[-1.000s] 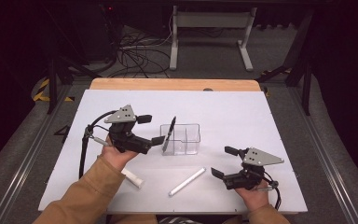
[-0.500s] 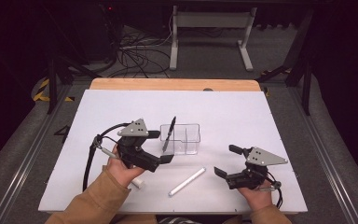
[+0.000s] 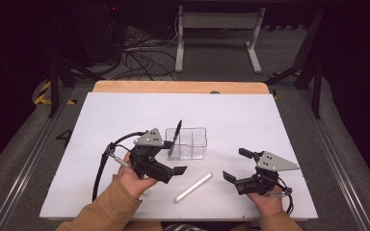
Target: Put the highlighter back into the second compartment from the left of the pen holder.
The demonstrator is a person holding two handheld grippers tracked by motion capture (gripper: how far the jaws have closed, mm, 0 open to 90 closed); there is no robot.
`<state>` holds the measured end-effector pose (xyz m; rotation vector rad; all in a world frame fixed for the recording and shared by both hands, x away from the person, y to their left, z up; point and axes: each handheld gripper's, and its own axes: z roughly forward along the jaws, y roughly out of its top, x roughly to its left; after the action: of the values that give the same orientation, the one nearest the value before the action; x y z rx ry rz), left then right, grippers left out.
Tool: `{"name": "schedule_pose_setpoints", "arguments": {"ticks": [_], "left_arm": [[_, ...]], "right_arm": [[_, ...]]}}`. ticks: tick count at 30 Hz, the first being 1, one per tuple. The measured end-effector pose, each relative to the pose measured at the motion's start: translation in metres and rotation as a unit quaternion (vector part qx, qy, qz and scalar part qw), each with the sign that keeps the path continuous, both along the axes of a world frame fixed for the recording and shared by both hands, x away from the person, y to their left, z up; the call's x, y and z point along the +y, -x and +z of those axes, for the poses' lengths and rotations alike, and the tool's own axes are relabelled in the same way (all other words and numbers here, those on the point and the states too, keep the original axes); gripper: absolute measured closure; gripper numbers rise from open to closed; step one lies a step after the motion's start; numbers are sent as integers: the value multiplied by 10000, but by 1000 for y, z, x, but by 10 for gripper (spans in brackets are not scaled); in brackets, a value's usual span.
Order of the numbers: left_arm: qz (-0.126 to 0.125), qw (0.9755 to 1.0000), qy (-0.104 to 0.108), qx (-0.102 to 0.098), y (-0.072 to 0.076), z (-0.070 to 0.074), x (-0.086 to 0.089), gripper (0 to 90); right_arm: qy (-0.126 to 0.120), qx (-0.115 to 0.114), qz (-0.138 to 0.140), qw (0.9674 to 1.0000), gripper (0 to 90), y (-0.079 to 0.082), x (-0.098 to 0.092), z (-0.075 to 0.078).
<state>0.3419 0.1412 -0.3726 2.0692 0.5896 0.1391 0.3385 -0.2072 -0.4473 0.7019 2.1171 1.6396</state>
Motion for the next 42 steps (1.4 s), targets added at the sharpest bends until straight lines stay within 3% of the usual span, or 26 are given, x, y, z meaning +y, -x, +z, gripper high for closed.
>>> {"name": "schedule_pose_setpoints", "arguments": {"ticks": [4, 10, 14, 18, 25, 28, 42], "left_arm": [[-61, 9999, 44, 151, 0, -1, -5, 76], [-84, 9998, -46, 159, 2, -2, -10, 80], [-52, 9998, -160, 125, 3, -4, -14, 106], [-65, 9995, -213, 222, 3, -7, -20, 140], [-13, 9983, -507, 284, 4, -13, -34, 146], [49, 9979, -520, 394, 2, -16, -40, 151], [296, 9900, -1088, 842, -4, -38, -70, 229]], "right_arm": [[-22, 18, -12, 10000, 14, 0, 0, 0], [-28, 0, -24, 10000, 14, 1, -1, 1], [-4, -8, -50, 10000, 18, 0, -2, 1], [-31, -22, -75, 10000, 23, 1, -3, 3], [26, -12, -90, 10000, 25, 1, -4, 4], [1, -22, -89, 10000, 28, 0, -5, 4], [-2, -41, -100, 9999, 32, 1, -6, 6]]}}
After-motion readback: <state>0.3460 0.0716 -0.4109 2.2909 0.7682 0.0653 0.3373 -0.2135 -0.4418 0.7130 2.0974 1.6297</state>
